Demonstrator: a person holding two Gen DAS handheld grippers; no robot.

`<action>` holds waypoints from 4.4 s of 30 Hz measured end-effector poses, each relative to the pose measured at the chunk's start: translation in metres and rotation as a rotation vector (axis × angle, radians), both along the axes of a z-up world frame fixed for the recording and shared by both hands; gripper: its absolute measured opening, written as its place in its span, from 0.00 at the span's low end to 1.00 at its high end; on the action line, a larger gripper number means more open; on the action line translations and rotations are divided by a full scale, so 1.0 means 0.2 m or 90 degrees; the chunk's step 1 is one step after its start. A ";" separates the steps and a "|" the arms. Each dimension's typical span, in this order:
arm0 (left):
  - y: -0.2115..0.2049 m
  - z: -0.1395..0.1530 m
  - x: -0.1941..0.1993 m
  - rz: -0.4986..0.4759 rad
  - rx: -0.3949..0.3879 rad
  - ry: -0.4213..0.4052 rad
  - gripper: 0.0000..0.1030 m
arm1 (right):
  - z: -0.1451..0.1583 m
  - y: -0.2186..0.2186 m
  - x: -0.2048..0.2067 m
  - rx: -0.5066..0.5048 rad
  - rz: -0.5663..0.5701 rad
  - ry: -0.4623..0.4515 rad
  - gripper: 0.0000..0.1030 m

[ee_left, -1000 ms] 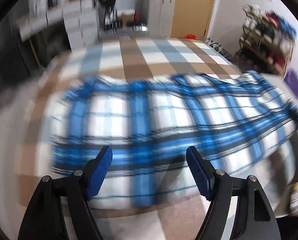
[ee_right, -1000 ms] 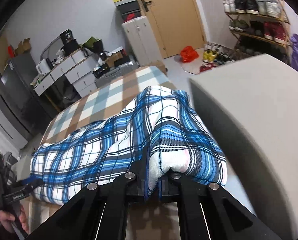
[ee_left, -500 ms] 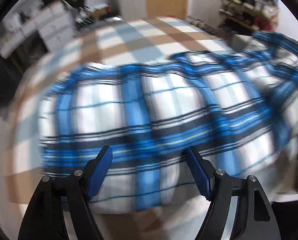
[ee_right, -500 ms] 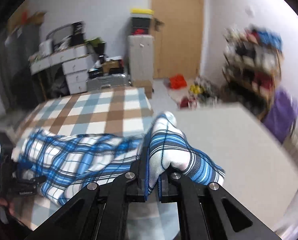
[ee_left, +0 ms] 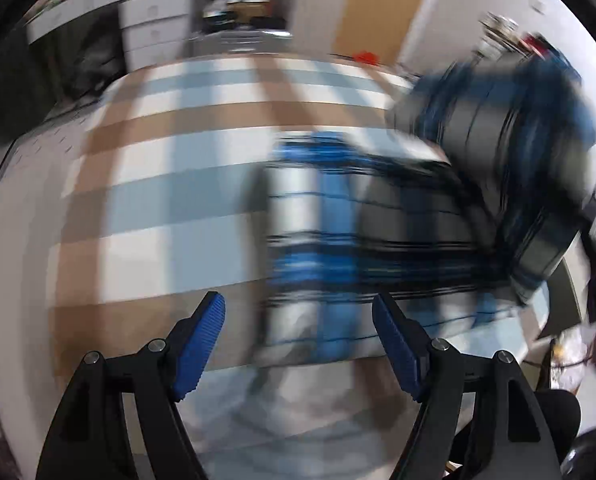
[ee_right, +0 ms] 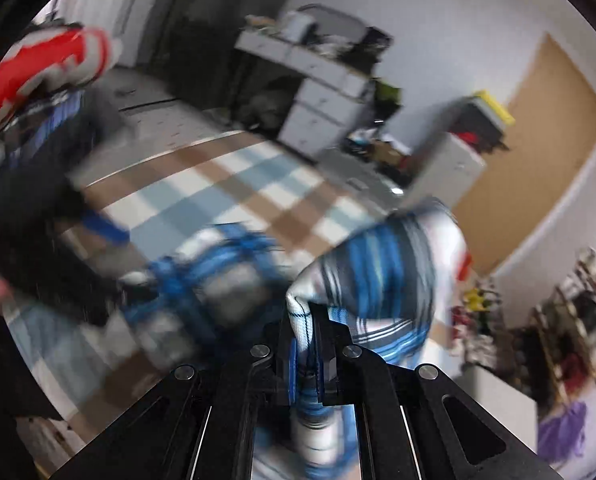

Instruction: Fold large clothes

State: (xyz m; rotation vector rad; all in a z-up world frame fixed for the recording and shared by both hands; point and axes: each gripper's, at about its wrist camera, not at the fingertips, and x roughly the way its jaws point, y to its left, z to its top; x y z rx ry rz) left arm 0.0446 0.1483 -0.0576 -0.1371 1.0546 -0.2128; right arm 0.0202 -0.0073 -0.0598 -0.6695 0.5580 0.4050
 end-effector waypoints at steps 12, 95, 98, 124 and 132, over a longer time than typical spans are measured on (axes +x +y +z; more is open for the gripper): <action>0.26 -0.08 0.02 0.067 -0.051 0.037 0.70 | -0.42 0.38 -0.14 0.062 0.099 0.100 0.06; -0.34 0.09 0.12 -0.148 -0.223 -0.151 0.71 | 0.16 -0.04 0.74 0.208 -0.254 0.395 0.91; -0.39 0.05 0.15 -0.148 -0.203 -0.138 0.71 | 0.14 -0.05 0.75 0.177 -0.252 0.384 0.91; -0.07 -0.02 0.18 -0.124 -0.409 0.003 0.04 | 0.13 0.03 0.71 0.243 -0.262 0.436 0.10; 0.02 -0.09 0.10 -0.104 -0.364 0.023 0.05 | 0.16 0.22 0.62 0.292 -0.223 0.462 0.10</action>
